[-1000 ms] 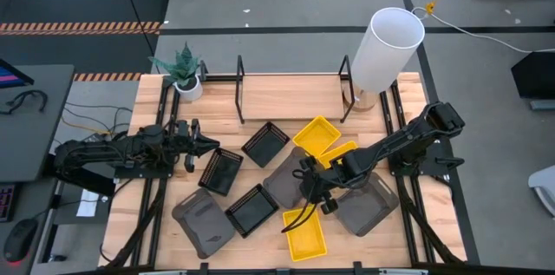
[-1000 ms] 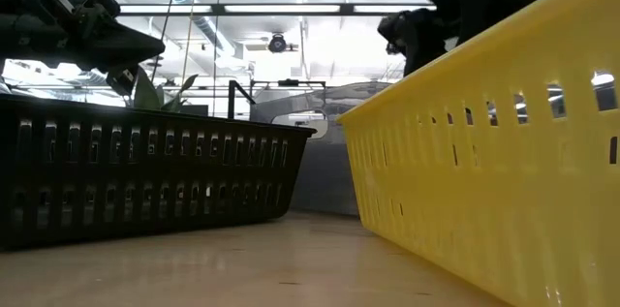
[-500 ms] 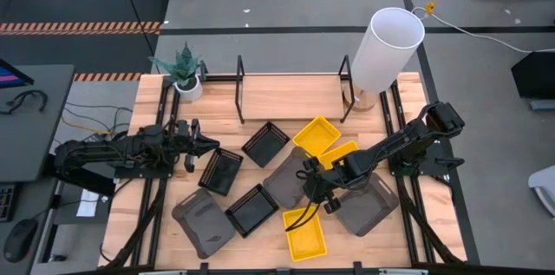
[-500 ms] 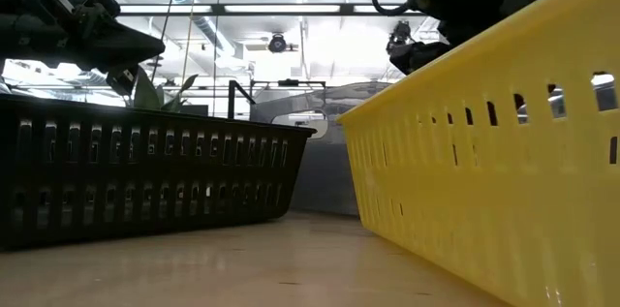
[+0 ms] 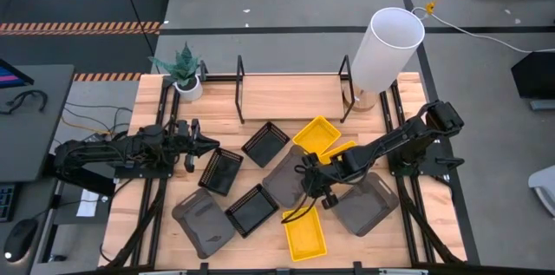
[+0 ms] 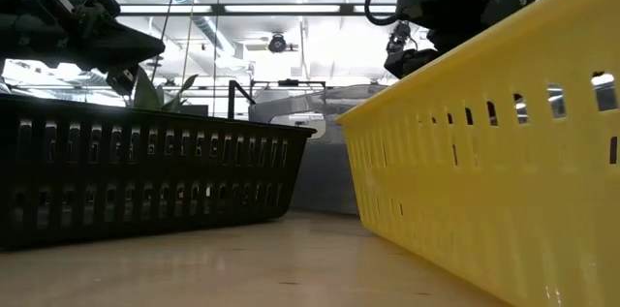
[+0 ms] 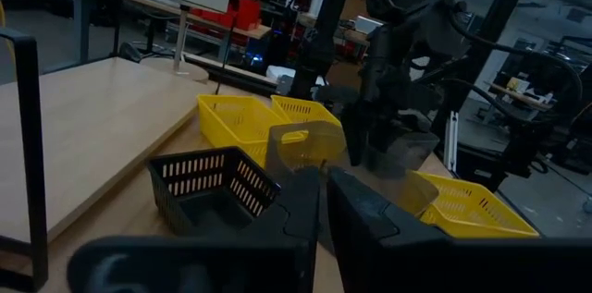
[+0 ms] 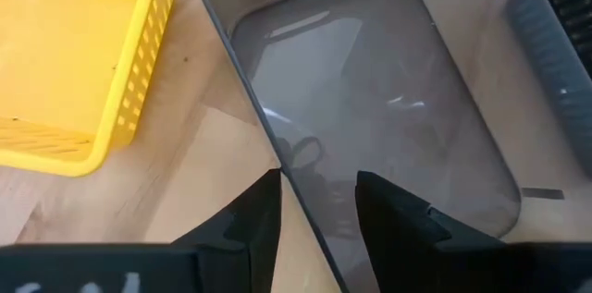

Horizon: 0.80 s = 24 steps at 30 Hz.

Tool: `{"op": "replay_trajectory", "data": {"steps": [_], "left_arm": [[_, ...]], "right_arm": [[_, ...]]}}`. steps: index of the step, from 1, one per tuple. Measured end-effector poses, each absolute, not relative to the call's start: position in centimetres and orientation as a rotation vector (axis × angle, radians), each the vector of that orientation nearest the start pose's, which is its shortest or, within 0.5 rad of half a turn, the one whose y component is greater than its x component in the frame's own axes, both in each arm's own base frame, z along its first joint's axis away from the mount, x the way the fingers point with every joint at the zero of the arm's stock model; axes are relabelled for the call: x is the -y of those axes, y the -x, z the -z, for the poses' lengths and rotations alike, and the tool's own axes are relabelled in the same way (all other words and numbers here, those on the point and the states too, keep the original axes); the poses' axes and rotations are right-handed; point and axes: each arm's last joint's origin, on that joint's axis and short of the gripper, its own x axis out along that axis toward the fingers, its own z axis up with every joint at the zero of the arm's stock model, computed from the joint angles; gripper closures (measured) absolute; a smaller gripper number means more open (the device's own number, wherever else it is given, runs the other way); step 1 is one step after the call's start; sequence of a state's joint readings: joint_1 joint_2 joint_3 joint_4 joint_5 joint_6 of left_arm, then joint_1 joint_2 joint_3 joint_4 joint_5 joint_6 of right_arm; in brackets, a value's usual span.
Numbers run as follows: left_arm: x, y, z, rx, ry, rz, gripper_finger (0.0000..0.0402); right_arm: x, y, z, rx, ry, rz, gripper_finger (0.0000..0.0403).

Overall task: Stack baskets on shelf by color
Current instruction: Stack the middle black transparent bin on the right black transparent bin

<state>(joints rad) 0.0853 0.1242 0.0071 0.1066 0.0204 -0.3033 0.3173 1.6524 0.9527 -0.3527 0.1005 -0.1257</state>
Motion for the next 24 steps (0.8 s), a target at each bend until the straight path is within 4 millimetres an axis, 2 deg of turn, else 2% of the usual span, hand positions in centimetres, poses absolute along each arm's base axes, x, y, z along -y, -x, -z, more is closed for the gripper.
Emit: {"op": "replay_trajectory", "data": {"steps": [8,17,24], "left_arm": [[-0.84,-10.47,-16.62,0.000,0.304,-0.066,0.0366],[-0.83,-10.47,-16.62,0.000,0.304,-0.066,0.0368],[-0.84,-10.47,-16.62,0.000,0.304,-0.066,0.0373]], "right_arm": [[-9.42,-29.85,-16.63,-1.025,0.318,-0.277,0.0310],[-9.47,-29.77,-16.54,-1.029,0.309,-0.296,0.0389],[-9.47,-29.76,-16.55,-1.030,0.309,-0.296,0.0391]]}}
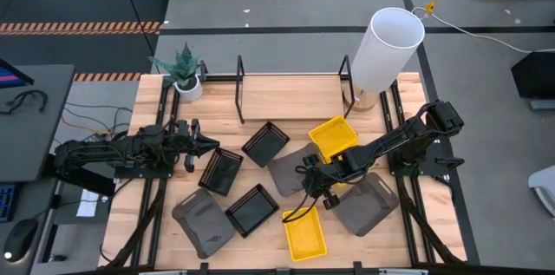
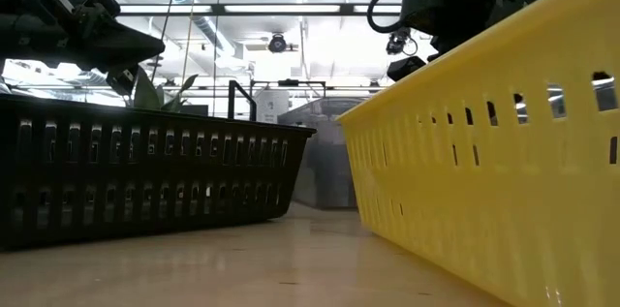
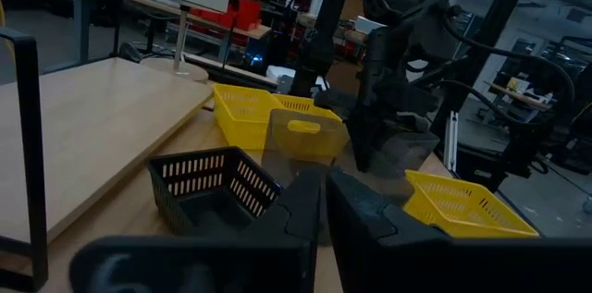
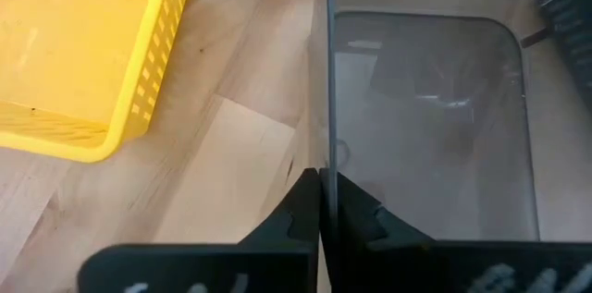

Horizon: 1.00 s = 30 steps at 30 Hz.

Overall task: Stack baskets on shelf by color
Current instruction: Stack the middle black transparent bin on the right black transparent bin

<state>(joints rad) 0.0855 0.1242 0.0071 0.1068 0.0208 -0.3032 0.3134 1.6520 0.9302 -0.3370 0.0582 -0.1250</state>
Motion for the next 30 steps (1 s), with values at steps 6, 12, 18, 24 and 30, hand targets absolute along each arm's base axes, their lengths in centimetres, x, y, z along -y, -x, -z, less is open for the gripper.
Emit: {"op": "replay_trajectory", "data": {"steps": [6,12,18,24,30], "left_arm": [[-0.8,-10.5,-16.6,0.000,0.304,-0.066,0.0364],[-0.8,-10.5,-16.6,0.000,0.304,-0.066,0.0367],[-0.8,-10.5,-16.6,0.000,0.304,-0.066,0.0371],[-0.8,-10.5,-16.6,0.000,0.303,-0.065,0.0363],[-0.8,-10.5,-16.6,0.000,0.304,-0.066,0.0368]], "right_arm": [[-9.5,-29.7,-16.6,-1.029,0.315,-0.300,0.0397],[-9.5,-30.0,-17.5,-1.055,0.328,-0.283,0.0397],[-9.6,-30.4,-19.0,-1.080,0.320,-0.255,0.0397],[-9.7,-30.8,-20.3,-1.095,0.313,-0.245,0.0397],[-9.6,-31.0,-22.0,-1.137,0.302,-0.181,0.0396]]}}
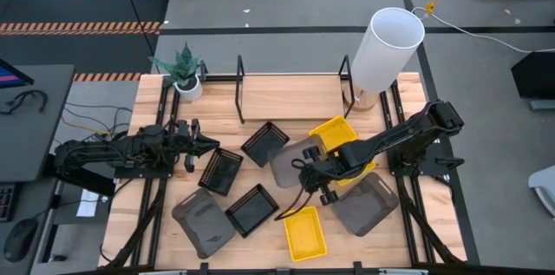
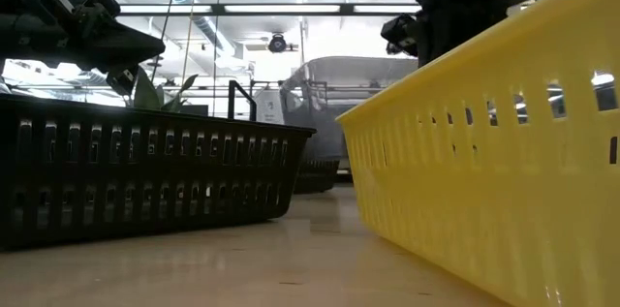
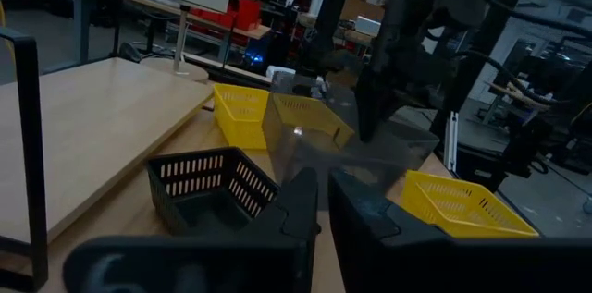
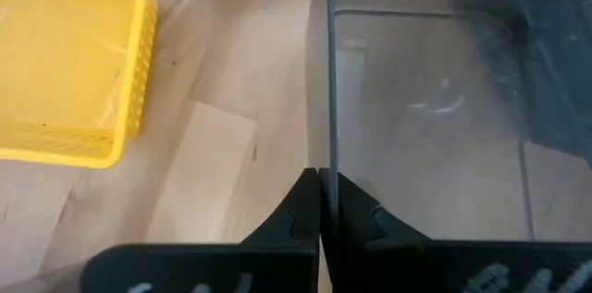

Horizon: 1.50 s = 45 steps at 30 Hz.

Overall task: Stack baskets on shelf by color
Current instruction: Stack the middle black transparent bin on the right black transparent bin

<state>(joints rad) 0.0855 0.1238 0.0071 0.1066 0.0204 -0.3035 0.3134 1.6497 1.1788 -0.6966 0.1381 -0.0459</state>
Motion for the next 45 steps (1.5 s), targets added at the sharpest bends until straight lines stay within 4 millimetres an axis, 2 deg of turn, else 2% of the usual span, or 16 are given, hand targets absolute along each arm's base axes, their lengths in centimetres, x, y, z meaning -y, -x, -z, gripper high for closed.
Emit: {"op": "replay_trajectory", "data": {"steps": [8,15,23,36,45], "left_arm": [[-0.8,-10.5,-16.6,0.000,0.304,-0.066,0.0371],[-0.8,-10.5,-16.6,0.000,0.304,-0.066,0.0363],[-0.8,-10.5,-16.6,0.000,0.304,-0.066,0.0372],[-0.8,-10.5,-16.6,0.000,0.304,-0.066,0.0365],[-0.8,-10.5,-16.6,0.000,0.304,-0.066,0.0376]], "right_arm": [[-9.4,-30.4,-24.2,-1.117,0.288,-0.176,0.0396],[-9.0,-28.9,-27.0,-1.028,0.270,-0.179,0.0396],[-8.8,-26.7,-28.6,-0.953,0.239,-0.191,0.0396],[-10.6,-23.2,-30.9,-0.837,0.176,-0.220,0.0396],[-11.7,-21.9,-31.6,-0.808,0.157,-0.241,0.0396]]}}
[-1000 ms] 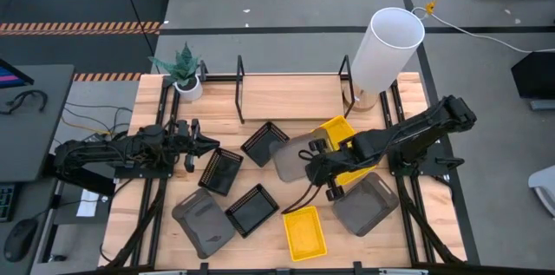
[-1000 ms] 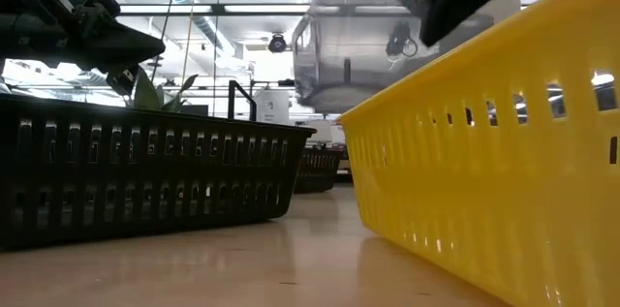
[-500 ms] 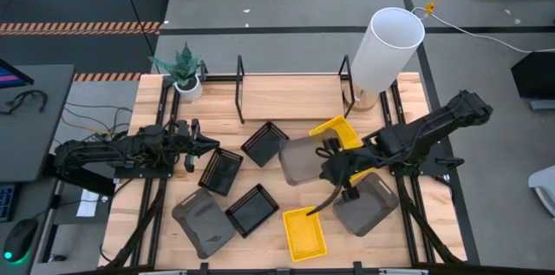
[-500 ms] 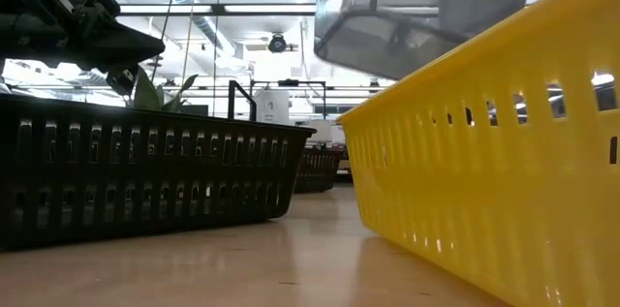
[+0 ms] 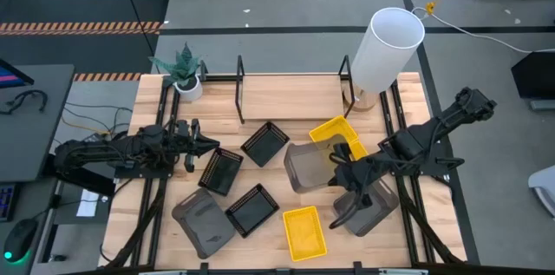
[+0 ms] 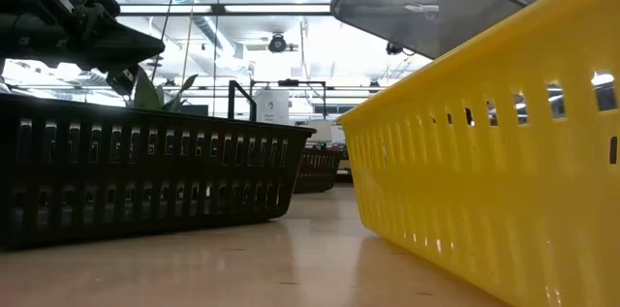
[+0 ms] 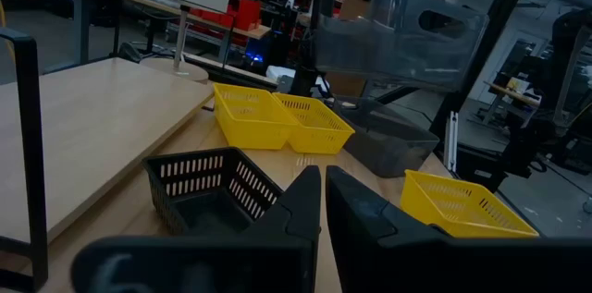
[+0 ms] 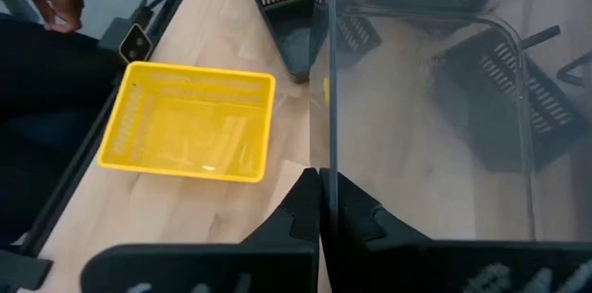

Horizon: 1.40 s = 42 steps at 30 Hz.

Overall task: Stack baskets on shelf by color
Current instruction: Stack the middle black transparent bin on the right black transparent bin

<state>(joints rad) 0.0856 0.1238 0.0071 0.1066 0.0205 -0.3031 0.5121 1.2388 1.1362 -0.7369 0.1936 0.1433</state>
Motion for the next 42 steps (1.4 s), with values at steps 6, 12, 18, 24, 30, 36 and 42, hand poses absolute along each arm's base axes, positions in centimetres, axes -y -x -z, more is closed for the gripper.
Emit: {"op": "replay_trajectory", "data": {"steps": [6,12,18,24,30,36,42], "left_arm": [[-0.8,-10.5,-16.6,0.000,0.304,-0.066,0.0369],[-0.8,-10.5,-16.6,0.000,0.304,-0.066,0.0367],[-0.8,-10.5,-16.6,0.000,0.304,-0.066,0.0374],[-0.8,-10.5,-16.6,0.000,0.304,-0.065,0.0375],[-0.8,-10.5,-16.6,0.000,0.304,-0.066,0.0367],[-0.8,-10.5,-16.6,0.000,0.304,-0.066,0.0369],[-0.8,-10.5,-16.6,0.000,0.304,-0.066,0.0372]], "right_arm": [[-11.9,-21.6,-31.4,-0.837,0.143,-0.238,0.0396],[-11.9,-21.5,-31.4,-0.844,0.137,-0.238,0.0395],[-11.8,-21.4,-31.3,-0.860,0.141,-0.233,0.0395],[-11.7,-21.1,-31.2,-0.892,0.122,-0.245,0.0395],[-11.6,-19.8,-32.0,-0.885,0.085,-0.248,0.0394],[-11.5,-18.5,-32.7,-0.867,0.062,-0.248,0.0394],[-11.7,-17.5,-33.1,-0.850,0.056,-0.238,0.0394]]}}
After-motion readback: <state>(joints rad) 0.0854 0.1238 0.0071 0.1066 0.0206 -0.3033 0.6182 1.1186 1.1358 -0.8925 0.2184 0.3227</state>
